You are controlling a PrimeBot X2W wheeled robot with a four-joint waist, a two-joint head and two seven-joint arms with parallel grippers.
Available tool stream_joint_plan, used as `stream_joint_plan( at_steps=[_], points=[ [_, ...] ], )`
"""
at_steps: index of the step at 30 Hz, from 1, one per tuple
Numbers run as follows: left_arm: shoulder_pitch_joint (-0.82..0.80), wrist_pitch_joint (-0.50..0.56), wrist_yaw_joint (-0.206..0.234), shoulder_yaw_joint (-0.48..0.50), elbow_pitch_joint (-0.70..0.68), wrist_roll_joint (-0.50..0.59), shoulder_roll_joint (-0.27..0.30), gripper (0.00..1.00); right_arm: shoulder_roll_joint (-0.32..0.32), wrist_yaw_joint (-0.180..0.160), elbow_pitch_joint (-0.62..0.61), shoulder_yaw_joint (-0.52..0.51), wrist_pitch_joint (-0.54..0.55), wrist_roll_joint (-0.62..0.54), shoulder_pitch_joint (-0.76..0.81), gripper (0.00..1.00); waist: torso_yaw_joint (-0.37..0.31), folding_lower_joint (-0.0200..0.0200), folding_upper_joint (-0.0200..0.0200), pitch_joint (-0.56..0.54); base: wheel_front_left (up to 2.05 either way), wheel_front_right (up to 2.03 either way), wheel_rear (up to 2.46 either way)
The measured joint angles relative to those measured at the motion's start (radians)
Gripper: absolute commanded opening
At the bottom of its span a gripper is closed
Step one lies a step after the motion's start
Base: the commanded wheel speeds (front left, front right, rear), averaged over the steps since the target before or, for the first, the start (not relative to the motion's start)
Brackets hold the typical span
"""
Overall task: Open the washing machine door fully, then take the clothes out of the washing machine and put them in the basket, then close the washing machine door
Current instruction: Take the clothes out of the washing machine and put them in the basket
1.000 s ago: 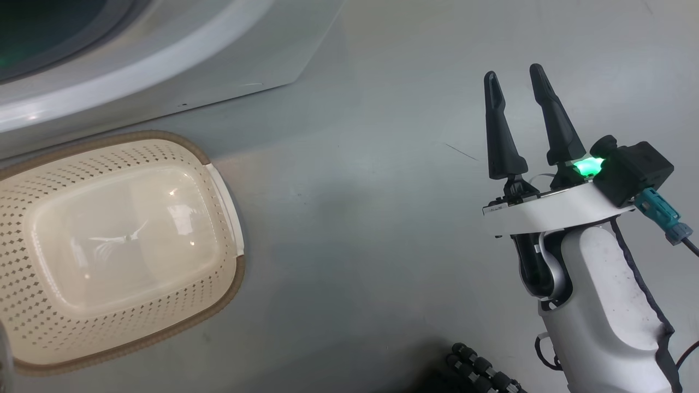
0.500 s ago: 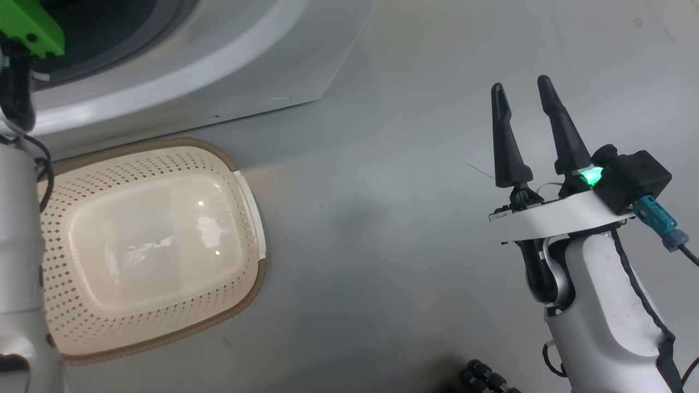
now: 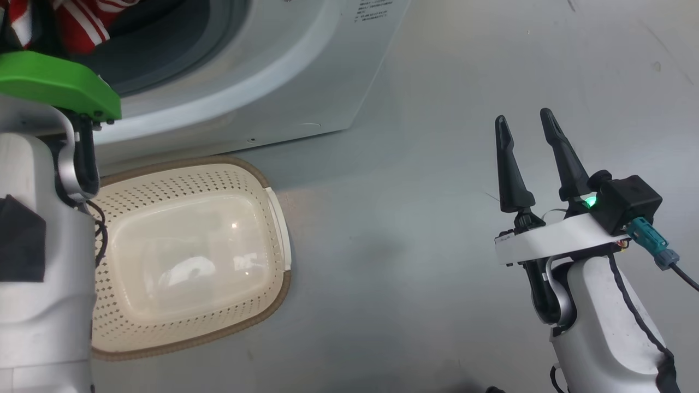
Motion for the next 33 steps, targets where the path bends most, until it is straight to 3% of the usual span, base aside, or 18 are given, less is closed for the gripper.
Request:
stream_joint_plan(
  at_steps=[12,33],
  points=[
    [0.121,-0.169,0.025,-0.032,-0.079,0.052,-0.031,0.0,0.0,0.012,0.017,-0.021,0.0,-0.034,0.051,1.0,0.051,0.0,0.0,-0.095,0.0,0.0,0.0],
    [0.351,-0.189,0.043,-0.069,-0.294,0.078,-0.063,0.0,0.0,0.015,0.027,-0.044,0.0,-0.044,0.129,1.0,0.129,0.0,0.0,-0.233,0.0,0.0,0.0]
  ],
)
